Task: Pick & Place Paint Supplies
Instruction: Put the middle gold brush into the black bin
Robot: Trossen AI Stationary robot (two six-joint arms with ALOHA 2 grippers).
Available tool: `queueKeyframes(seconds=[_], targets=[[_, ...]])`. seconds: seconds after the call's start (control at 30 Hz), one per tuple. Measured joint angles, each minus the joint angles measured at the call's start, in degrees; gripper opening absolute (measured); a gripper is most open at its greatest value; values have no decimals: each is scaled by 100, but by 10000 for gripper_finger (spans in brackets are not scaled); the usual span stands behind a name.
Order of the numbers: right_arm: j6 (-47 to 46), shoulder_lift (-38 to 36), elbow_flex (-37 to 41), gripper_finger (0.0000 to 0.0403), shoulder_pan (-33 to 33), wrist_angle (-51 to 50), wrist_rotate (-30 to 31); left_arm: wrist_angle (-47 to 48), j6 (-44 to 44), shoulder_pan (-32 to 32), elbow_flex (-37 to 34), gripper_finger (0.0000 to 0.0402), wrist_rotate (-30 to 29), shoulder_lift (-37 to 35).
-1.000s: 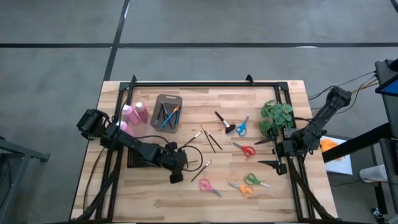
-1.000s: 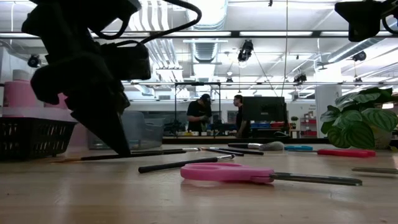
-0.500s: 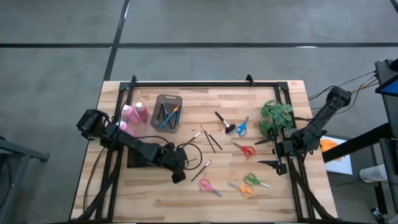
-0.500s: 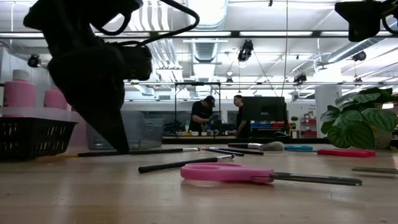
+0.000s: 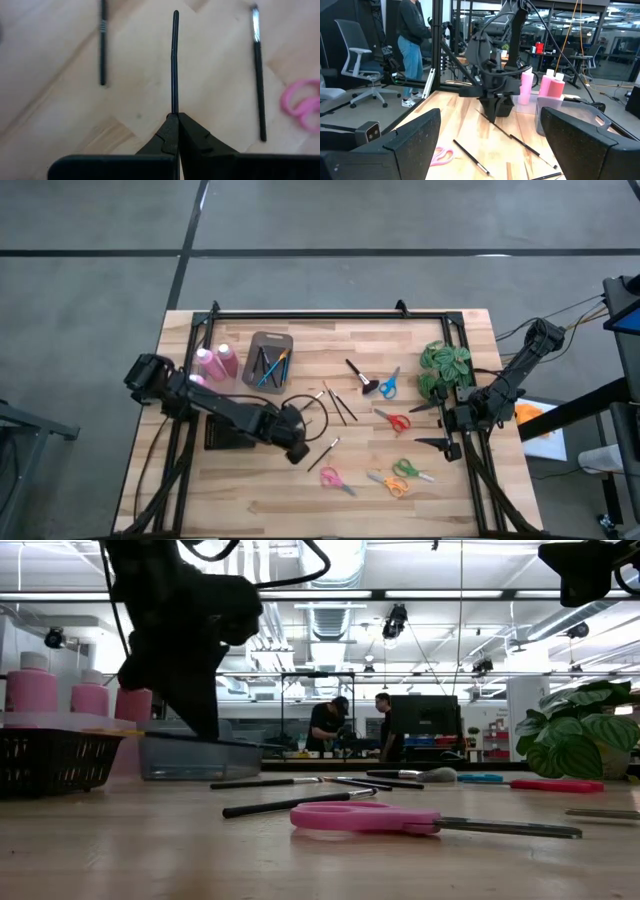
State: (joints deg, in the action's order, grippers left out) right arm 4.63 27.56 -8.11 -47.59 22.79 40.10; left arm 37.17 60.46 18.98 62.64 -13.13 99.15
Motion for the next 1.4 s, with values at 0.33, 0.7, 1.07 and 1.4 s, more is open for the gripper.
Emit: queueKeyframes(seconds=[0.33,0.7,1.07,1.4], targets=[[-6,2,0,341,-2,0,0,1344,715,-192,764,3,-1040,-4],[3,0,-1,341,0,0,0,3105,1353,-665,1886,3,-2253,-11],[-3,1,1,341,0,1,0,3487,1295,-1481,2000,3,-2352,-50],[2,-1,0,341,0,0,0,3556,855,-2355,1992,3,-2350,-149]])
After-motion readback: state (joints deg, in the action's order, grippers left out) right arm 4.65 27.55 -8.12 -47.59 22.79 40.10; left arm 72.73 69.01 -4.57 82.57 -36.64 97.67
